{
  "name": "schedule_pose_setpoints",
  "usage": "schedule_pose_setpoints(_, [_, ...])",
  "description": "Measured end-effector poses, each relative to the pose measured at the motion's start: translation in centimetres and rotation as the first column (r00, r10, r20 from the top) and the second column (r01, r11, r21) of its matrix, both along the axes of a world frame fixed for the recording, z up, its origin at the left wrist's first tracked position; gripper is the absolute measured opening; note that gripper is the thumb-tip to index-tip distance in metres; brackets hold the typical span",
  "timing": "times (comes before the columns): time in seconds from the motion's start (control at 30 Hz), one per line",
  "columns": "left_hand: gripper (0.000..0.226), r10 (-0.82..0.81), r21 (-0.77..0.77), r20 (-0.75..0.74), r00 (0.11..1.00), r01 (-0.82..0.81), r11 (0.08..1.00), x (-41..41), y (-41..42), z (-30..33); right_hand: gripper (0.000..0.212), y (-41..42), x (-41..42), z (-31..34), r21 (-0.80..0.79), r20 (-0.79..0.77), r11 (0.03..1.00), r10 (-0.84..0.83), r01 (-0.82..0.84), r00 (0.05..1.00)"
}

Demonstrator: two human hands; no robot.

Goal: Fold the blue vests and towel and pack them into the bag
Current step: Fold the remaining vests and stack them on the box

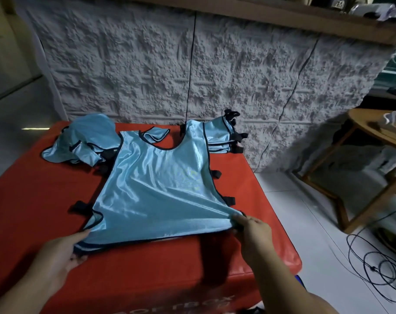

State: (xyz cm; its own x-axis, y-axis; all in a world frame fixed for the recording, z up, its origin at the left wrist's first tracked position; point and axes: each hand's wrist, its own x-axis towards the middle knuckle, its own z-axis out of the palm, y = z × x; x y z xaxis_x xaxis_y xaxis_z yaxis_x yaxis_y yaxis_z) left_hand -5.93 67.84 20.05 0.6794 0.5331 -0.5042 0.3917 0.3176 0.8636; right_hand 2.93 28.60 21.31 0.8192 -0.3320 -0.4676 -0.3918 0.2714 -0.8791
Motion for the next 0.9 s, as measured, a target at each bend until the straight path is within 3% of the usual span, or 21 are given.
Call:
schedule_pose_setpoints(0.13, [0.011, -0.010, 0.025, -0.066, 0.998, 0.011, 1.000, -0.2, -0.4, -0.8, 0.024, -0.7, -0.3, -0.8, 0.125, -0.163, 0.983, -0.113, 0.134, 0.980])
schedule_pose_setpoints(0.27, [0.013, -0.036, 0.073, -0.087, 0.996, 0.043, 0.996, -0.4, -0.4, -1.1, 0.033, -0.5, -0.1, -1.1, 0.147, -0.202, 0.989, 0.020, 0.010, 0.979])
schedule_pose_setpoints(0.37, [0.016, -0.054, 0.102, -0.088, 0.995, 0.063, 0.993, -0.5, -0.2, -0.8, 0.065, -0.6, 0.3, -1.9, 0.201, -0.200, 0.974, 0.142, -0.101, 0.970])
schedule_pose_setpoints(0.4, [0.017, -0.054, 0.104, -0.090, 0.994, 0.064, 0.993, -0.6, -0.2, -0.8, 0.065, -0.6, 0.3, -1.9, 0.196, -0.205, 0.970, 0.180, -0.140, 0.962])
schedule_pose_setpoints(0.5, [0.021, -0.038, 0.111, -0.106, 0.994, 0.050, 0.993, -0.6, 0.1, -1.0, 0.032, -0.3, 0.2, -0.8, 0.104, -0.223, 0.977, 0.204, -0.185, 0.953])
schedule_pose_setpoints(0.67, [0.025, -0.004, 0.160, -0.163, 0.987, 0.030, 0.987, -0.6, 0.8, -1.6, 0.026, -0.5, 0.7, -0.9, -0.038, -0.167, 0.993, 0.106, -0.114, 0.980])
schedule_pose_setpoints(0.9, [0.016, -0.032, 0.173, -0.181, 0.983, 0.063, 0.983, -0.8, 0.4, -1.3, 0.036, -0.2, 1.2, -1.7, -0.192, -0.195, 0.970, 0.110, -0.148, 0.975])
